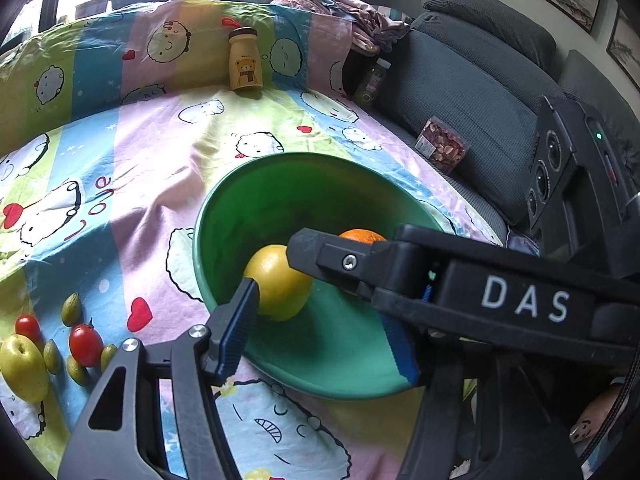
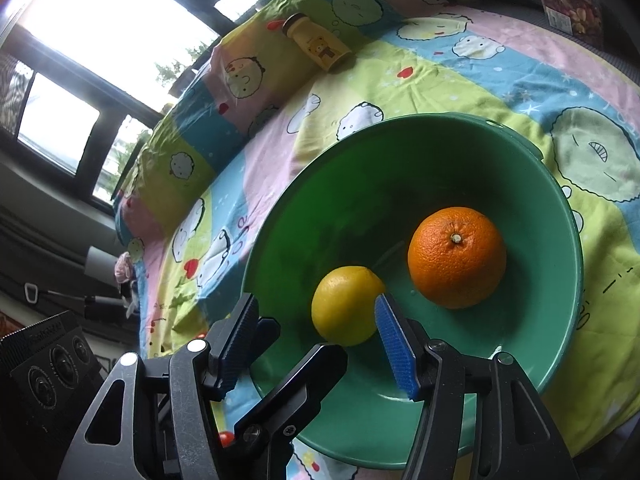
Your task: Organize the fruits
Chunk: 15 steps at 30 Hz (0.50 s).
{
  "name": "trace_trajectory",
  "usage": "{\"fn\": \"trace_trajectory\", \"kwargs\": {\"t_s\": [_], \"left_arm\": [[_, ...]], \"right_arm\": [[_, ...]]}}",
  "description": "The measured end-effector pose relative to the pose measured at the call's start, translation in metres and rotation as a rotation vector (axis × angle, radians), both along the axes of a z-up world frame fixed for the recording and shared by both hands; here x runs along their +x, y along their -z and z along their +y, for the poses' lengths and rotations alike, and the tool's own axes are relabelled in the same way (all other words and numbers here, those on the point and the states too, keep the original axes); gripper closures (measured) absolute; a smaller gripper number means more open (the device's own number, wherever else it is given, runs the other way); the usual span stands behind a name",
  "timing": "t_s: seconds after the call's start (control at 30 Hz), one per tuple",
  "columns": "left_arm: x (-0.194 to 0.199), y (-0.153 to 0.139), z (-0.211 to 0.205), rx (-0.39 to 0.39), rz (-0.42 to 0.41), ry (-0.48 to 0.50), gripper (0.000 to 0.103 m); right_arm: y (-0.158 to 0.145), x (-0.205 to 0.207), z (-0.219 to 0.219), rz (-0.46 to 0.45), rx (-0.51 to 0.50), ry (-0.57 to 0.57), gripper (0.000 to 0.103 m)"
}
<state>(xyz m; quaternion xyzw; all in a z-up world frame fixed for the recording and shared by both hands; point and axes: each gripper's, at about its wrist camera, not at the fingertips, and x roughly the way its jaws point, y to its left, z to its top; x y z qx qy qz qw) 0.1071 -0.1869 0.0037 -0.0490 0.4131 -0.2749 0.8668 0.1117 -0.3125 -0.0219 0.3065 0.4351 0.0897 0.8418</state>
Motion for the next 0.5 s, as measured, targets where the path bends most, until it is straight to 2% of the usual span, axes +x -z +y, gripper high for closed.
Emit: {"fn": "trace_trajectory", "kwargs": {"t_s": [0.17,0.27,0.4,0.5], "left_arm": [[-0.016,-0.013,0.014,0.016,-0.058,-0.023,0.028],[-0.025,-0.019,0.034,0.025,-0.085,-0.075,0.026],[-0.033,-0.026,0.073,0.045,-0.088,-0.194,0.025],[-0.041,-0.029,0.110,0.059,-0.097,-0.308,0.019]], "right_arm": [[-0.012,-0.005,0.003,-0.054,-0.061,0.043,0.034],[-0.019,-0.006,0.006,-0.098,-0.068,0.039,0.027],[-0.028,-0.009,0.015,-0.147,-0.095,0.032,0.024],[-0.034,-0.010,0.026,-0.177,-0.110,0.010,0.022]]}}
